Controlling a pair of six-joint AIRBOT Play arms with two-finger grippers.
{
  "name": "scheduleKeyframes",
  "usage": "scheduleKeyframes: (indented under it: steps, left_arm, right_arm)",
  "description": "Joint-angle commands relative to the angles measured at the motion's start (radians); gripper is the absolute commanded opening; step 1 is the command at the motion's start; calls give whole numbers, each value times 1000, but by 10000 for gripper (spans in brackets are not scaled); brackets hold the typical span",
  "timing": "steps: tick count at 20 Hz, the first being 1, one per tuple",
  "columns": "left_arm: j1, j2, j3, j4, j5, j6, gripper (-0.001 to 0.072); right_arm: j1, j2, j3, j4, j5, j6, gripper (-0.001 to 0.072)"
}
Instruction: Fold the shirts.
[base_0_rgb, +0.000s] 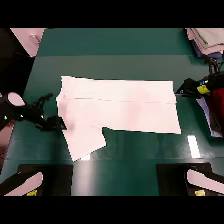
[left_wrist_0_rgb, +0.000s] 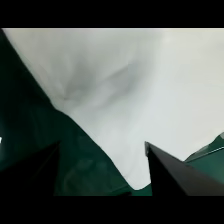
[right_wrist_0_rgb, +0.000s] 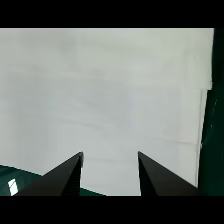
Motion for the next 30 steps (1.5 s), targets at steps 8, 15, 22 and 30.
scheduleKeyframes:
  steps: [8,15,22,30]
  left_arm:
    - [-122,40,-160,-63,201,-52,598]
    - [-122,63,-108,-63,154,-28,28]
    - [-122,99,-27,-68,117,-5,29]
    - [-122,99,-27,-82,103,-5,28]
  right_arm:
    - [-3,15,-11,9,45,-3,407]
    - [-9,24,-48,-82,181,-2,408]
    - [-235,152,-472,-102,47,-3,407]
    - [-274,31,-603,34,-104,-78,381]
